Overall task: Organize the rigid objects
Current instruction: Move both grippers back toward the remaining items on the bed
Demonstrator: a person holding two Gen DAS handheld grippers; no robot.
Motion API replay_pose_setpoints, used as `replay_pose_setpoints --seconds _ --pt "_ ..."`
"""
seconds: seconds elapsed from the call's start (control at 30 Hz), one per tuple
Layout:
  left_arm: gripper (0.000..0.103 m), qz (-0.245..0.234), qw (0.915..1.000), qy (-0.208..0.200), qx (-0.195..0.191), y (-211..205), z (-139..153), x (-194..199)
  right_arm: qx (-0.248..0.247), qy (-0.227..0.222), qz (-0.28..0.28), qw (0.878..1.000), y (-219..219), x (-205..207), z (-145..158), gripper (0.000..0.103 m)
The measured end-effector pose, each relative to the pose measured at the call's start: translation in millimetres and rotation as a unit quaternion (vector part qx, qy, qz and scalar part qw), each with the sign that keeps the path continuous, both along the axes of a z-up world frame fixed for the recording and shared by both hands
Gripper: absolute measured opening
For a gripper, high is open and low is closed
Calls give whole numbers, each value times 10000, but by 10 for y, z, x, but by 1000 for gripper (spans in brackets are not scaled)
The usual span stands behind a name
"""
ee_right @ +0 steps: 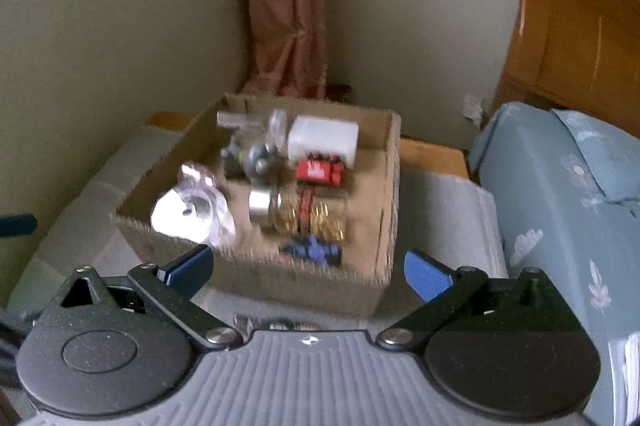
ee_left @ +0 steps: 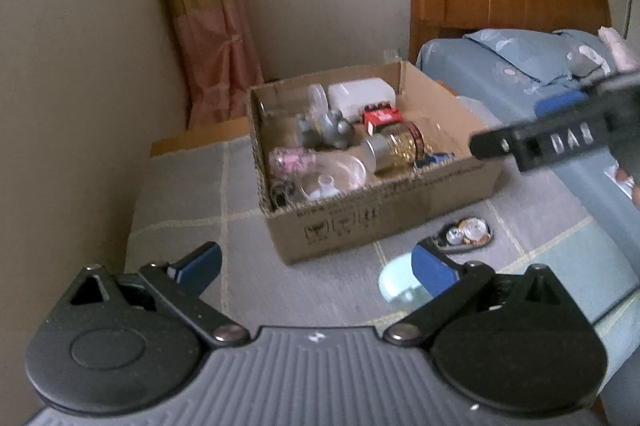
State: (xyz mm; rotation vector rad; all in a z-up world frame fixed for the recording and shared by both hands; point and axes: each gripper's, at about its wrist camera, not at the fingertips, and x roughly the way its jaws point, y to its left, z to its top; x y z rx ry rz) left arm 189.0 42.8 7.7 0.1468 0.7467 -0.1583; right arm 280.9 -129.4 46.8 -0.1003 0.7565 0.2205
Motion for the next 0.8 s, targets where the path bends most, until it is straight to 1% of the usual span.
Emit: replay_pose_setpoints --seconds 0.13,0.23,0.4,0.6,0.8 --pt "101 -12 9999 140 -98 -28 -134 8 -2 135 -202 9997 -46 -209 -260 103" --pt "101 -41 9996 241 -122 -75 -243 37 -92 132 -441 9989 -75 -328 -445 103" --pt "101 -145 9991 309 -236 -173 -393 95 -19 75 -684 9976 -170 -500 -686 103" --pt "101 -283 9982 432 -296 -358 -595 214 -200 54 -619 9979 -211 -614 -910 103" --pt "101 -307 9978 436 -391 -529 -753 324 -72 208 -667 9975 -303 -582 -1016 103"
